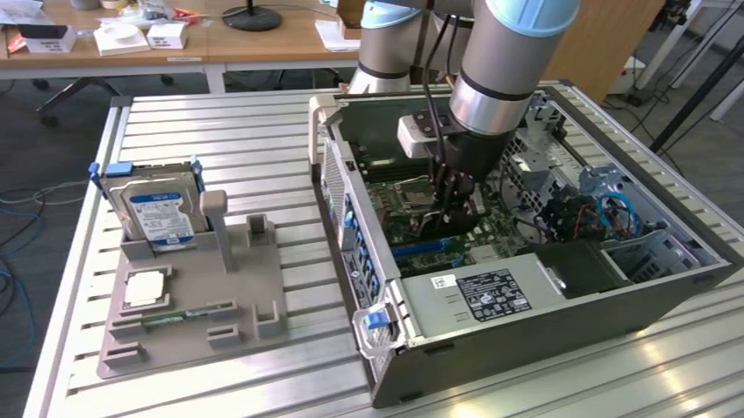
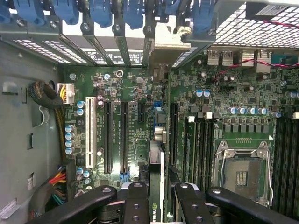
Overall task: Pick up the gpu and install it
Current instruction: 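Insert the gpu into the slot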
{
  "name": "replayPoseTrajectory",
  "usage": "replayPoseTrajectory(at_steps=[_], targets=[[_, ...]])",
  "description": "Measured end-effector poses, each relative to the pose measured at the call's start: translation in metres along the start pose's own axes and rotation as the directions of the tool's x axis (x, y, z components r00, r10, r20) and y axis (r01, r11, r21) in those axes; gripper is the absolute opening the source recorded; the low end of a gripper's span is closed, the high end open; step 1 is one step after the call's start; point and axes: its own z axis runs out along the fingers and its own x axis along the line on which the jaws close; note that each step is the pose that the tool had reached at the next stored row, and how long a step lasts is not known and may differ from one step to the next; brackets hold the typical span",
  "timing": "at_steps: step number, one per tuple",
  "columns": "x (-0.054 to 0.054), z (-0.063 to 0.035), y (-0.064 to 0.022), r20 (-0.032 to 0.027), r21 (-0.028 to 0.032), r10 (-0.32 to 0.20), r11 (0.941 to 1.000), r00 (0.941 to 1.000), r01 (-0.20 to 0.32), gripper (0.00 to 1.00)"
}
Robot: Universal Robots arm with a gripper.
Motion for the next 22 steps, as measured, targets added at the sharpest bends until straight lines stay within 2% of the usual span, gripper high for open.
replayPoseTrajectory(at_steps=[22], targets=[[0.0002, 0.0039, 0.0020, -0.0001, -0.0002, -0.003, 1.0000, 1.0000, 0.003, 0.26]])
